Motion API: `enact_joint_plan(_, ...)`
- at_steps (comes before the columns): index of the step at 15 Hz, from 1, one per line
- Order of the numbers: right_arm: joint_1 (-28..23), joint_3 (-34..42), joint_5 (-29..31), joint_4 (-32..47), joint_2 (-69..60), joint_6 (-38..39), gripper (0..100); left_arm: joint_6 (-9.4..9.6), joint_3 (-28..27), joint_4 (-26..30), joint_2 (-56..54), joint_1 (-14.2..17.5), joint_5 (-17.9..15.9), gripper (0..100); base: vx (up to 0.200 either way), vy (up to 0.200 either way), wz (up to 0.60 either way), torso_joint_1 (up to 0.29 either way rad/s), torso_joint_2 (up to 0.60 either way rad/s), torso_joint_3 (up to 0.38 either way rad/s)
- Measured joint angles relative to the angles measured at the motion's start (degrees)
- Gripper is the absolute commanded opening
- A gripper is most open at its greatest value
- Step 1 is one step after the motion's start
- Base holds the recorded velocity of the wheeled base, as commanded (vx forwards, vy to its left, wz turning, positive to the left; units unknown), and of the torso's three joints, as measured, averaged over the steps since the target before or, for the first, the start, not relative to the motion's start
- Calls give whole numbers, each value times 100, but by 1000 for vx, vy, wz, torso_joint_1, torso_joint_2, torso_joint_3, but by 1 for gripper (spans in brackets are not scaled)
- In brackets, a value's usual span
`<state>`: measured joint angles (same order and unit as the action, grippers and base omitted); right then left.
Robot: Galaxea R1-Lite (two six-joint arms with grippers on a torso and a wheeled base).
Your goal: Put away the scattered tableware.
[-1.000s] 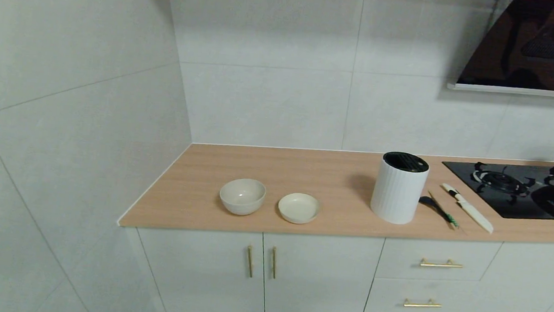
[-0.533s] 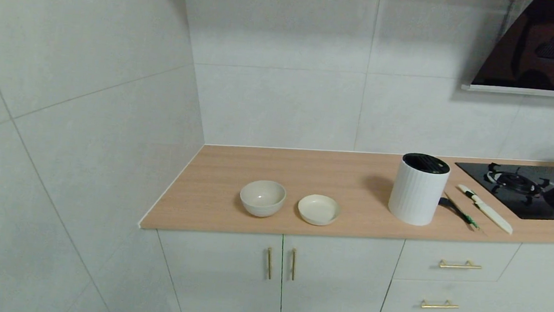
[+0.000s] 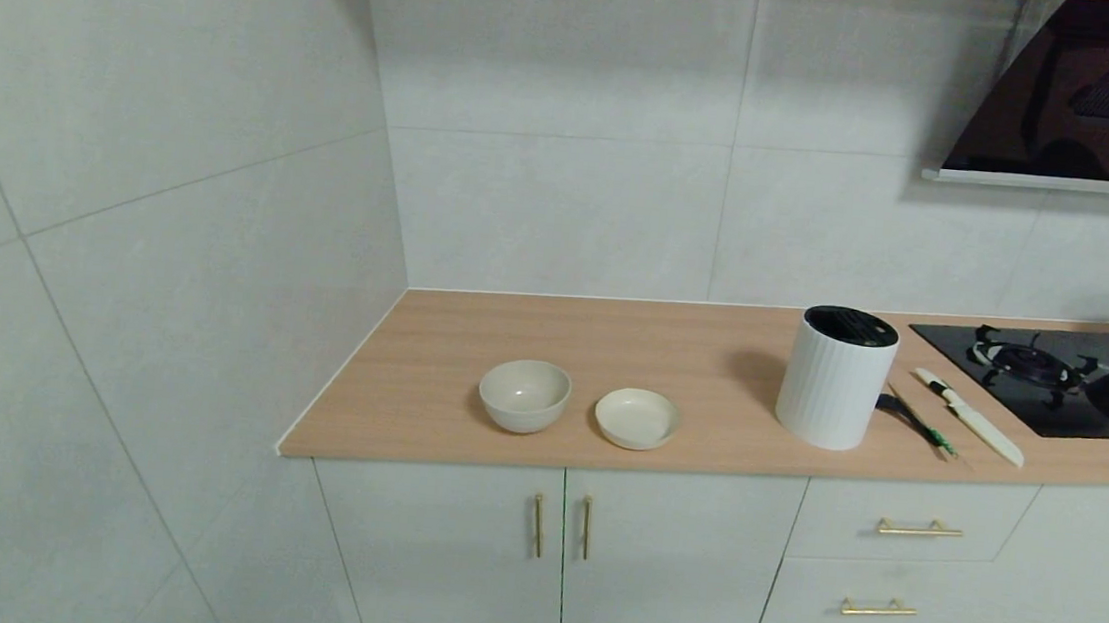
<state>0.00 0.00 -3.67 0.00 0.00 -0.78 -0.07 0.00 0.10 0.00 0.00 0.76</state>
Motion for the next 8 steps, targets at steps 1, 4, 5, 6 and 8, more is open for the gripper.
enact_joint_plan(1, 0, 0, 0, 0, 0, 0, 100, 0, 0, 0, 0, 0, 0, 100, 0, 0, 0, 0, 0, 0)
enact_joint_plan(4, 0, 0, 1, 0, 0, 2, 100, 0, 0, 0, 0, 0, 2, 100, 0, 0, 0, -35, 77, 40)
enact_joint_plan(5, -2, 0, 0, 0, 0, 2, 100, 0, 0, 0, 0, 0, 2, 100, 0, 0, 0, -149, 325, 168)
enact_joint_plan(6, -2, 0, 1, 0, 0, 0, 100, -2, 0, 0, 0, 0, 2, 100, 0, 0, 0, -154, 334, 183)
enact_joint_plan(8, 0, 0, 0, 0, 0, 2, 100, -6, 0, 0, 0, 0, 2, 100, 0, 0, 0, -156, 339, 171)
